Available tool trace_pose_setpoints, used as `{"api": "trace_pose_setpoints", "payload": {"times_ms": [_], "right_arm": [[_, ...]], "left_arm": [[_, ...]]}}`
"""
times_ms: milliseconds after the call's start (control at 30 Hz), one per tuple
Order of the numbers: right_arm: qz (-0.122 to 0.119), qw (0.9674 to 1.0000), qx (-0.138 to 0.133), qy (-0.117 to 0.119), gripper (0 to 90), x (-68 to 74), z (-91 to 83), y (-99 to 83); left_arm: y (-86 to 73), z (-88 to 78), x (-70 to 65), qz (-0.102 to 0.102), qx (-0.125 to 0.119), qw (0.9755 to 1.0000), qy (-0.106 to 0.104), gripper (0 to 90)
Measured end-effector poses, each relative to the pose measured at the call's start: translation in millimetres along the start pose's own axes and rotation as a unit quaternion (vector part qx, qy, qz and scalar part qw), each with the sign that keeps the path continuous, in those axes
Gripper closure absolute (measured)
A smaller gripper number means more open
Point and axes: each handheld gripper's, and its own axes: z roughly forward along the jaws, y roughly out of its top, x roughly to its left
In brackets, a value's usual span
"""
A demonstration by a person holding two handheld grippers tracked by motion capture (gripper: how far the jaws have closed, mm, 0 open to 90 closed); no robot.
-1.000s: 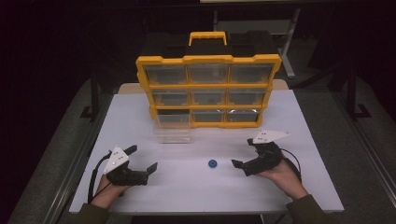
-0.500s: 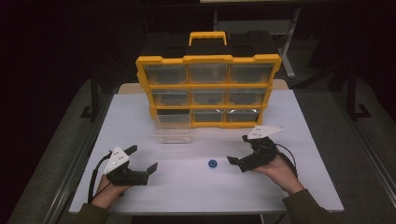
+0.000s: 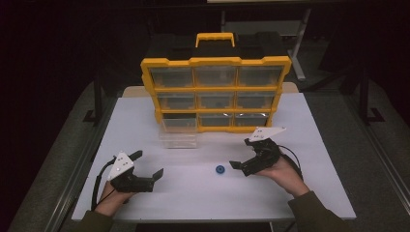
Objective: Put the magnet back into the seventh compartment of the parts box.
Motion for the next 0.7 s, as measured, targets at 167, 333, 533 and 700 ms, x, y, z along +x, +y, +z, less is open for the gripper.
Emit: {"api": "trace_pose_setpoints", "payload": {"times_ms": [167,333,533,700], "right_arm": [[0.0,1.0,0.004,0.005,0.0,1.2,3.0,5.0],[-0.004,0.9999,0.009,0.008,0.0,2.4,7.0,10.1],[-0.007,0.9998,0.014,0.015,0.0,3.3,13.5,16.0],[-0.011,0.9995,0.02,0.021,0.0,5.9,19.0,20.7]], "left_arm": [[0.4,0.5,-0.7,-0.003,-0.003,1.0,0.001,0.0],[0.2,-0.1,0.0,0.001,0.003,1.0,0.001,0.0],[0.5,-0.1,-0.1,-0.001,0.0,1.0,0.0,0.0],[0.1,-0.3,0.1,0.004,0.004,1.0,0.0,0.0]]}}
